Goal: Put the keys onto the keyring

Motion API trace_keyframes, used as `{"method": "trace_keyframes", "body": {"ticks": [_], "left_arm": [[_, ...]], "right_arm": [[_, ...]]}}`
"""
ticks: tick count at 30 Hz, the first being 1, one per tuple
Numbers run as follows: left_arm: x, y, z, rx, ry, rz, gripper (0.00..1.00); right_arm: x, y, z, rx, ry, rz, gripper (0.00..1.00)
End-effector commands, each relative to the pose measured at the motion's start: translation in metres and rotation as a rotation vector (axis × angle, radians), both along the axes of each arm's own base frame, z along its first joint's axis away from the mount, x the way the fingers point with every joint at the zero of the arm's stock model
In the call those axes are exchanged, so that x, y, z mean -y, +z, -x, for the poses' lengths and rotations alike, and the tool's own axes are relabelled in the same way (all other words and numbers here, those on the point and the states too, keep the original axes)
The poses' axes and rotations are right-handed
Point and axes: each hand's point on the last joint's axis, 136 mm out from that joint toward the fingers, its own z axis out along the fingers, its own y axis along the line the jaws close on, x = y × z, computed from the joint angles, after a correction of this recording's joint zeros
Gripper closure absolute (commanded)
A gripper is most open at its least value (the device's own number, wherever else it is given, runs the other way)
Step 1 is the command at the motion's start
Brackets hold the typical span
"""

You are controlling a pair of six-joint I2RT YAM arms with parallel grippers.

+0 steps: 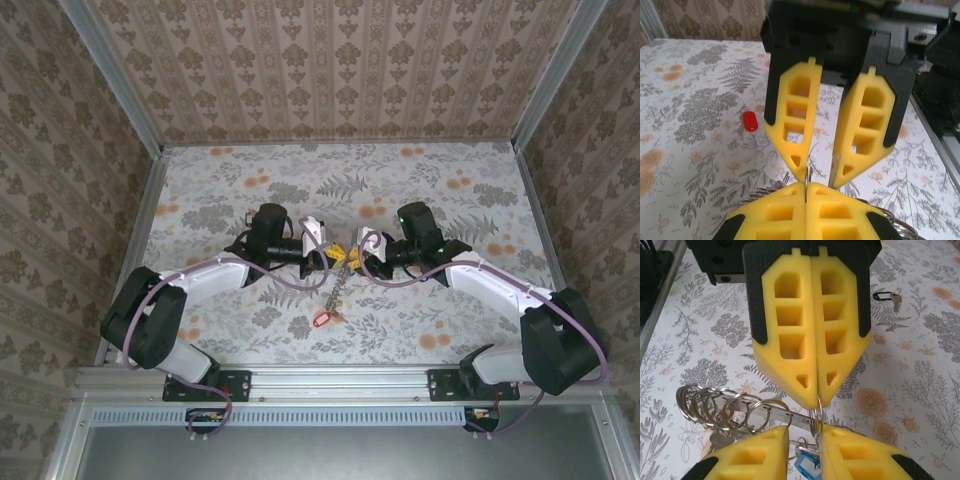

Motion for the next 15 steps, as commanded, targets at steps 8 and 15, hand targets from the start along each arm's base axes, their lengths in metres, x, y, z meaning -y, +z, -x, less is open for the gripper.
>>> {"method": "trace_keyframes", "body": {"ticks": [8, 15], "left_arm": [[0.000, 0.035, -0.004, 0.032, 0.004, 0.142, 1.00], [0.000, 0.038, -0.005, 0.025, 0.021, 0.168, 1.00]], "right_arm": [[0.000, 0.027, -0.010, 0.074, -0.043, -0.146, 0.83], [0.002, 0.037, -0.010, 0.088, -0.054, -0.181, 0.81]]}}
